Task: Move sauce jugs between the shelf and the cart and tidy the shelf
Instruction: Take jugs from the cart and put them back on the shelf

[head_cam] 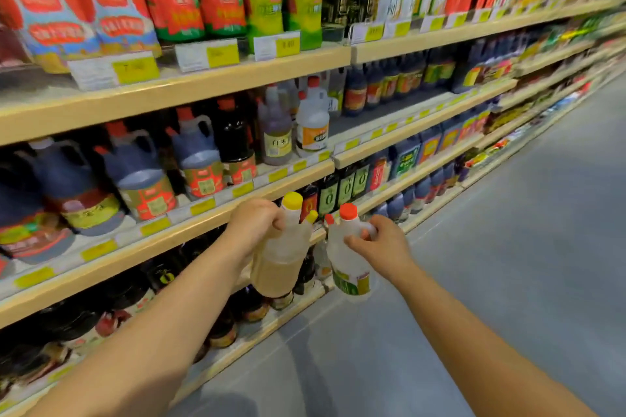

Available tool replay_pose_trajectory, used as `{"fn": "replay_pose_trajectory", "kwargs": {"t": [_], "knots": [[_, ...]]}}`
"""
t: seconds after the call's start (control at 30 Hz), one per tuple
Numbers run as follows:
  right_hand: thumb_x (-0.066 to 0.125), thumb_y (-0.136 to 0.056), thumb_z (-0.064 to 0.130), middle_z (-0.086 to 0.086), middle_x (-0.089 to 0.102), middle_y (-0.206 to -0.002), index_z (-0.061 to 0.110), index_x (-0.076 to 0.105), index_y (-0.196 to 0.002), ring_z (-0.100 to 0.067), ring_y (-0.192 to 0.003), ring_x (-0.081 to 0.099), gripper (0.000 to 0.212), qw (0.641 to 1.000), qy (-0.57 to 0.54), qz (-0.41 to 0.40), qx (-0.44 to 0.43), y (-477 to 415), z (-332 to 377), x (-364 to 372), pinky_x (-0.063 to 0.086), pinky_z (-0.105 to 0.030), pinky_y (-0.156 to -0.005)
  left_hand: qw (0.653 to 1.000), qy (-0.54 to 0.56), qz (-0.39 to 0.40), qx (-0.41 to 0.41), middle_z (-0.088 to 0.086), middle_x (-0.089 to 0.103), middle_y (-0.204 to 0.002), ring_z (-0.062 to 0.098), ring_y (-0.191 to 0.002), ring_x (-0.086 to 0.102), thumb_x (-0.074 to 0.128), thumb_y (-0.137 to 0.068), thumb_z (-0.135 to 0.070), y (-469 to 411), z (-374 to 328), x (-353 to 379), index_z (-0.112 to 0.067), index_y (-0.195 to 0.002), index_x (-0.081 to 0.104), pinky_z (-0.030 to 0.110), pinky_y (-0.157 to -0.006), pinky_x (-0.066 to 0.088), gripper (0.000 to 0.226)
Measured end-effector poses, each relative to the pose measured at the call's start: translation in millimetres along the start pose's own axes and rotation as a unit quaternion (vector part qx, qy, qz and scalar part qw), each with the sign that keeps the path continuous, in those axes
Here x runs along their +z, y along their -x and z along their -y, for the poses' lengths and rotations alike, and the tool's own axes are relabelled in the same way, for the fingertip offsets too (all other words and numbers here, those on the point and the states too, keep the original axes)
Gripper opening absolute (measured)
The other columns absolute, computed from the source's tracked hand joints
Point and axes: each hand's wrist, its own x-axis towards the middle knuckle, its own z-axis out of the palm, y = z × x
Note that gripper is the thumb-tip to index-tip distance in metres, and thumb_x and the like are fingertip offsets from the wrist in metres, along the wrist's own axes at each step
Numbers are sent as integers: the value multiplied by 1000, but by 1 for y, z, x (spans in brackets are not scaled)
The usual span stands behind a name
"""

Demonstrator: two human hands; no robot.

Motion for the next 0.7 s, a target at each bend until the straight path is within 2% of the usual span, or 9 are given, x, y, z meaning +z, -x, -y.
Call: {"fn": "replay_pose_trajectory", "kwargs": {"t": [0.07,0.2,0.33,0.5,0.6,0.7], "knots": [[69,-80,22,-5,39,-69,13,37,-69,-17,-60,37,35,1000,-7,5,-9,-31,-7,-15,27,-29,-52,1000,-7,-7,13,13,36,-72,22,-73,34,48,-37,-10,-27,-18,16,-9,-56,40,38,-66,26,20],[70,-79,20,-9,42,-74,11,39,-73,-21,-65,41,33,999,-25,11,-29,-95,-21,-45,30,-30,-55,998,-44,-20,34,3,39,-58,23,-71,38,52,-46,-11,-71,-50,48,-15,-45,40,36,-58,28,14],[74,-76,17,-7,34,-76,10,35,-75,-18,-66,36,40,995,-39,32,-87,-154,-37,-75,30,-27,-56,998,-12,-66,20,5,38,-64,23,-73,36,50,-38,-13,-107,-68,85,-13,-47,40,38,-66,29,14],[74,-76,20,-4,35,-78,9,38,-78,-18,-69,37,38,978,-26,65,-195,-222,-52,-115,29,-25,-57,991,23,-133,6,10,37,-68,22,-74,34,53,-42,-11,-131,-85,130,-12,-52,40,39,-66,27,16],[74,-77,19,-3,36,-79,15,37,-75,-14,-69,37,37,961,-46,96,-255,-257,-49,-134,30,-20,-58,977,77,-200,7,5,32,-61,23,-69,28,49,-36,-10,-137,-94,151,-15,-42,37,36,-59,21,15],[74,-75,21,-11,43,-85,3,43,-84,-24,-77,44,36,948,-78,83,-297,-289,-42,-143,36,-29,-66,964,104,-246,7,0,35,-52,21,-59,28,47,-36,-8,-144,-106,167,-15,-28,40,31,-53,19,13]]}}
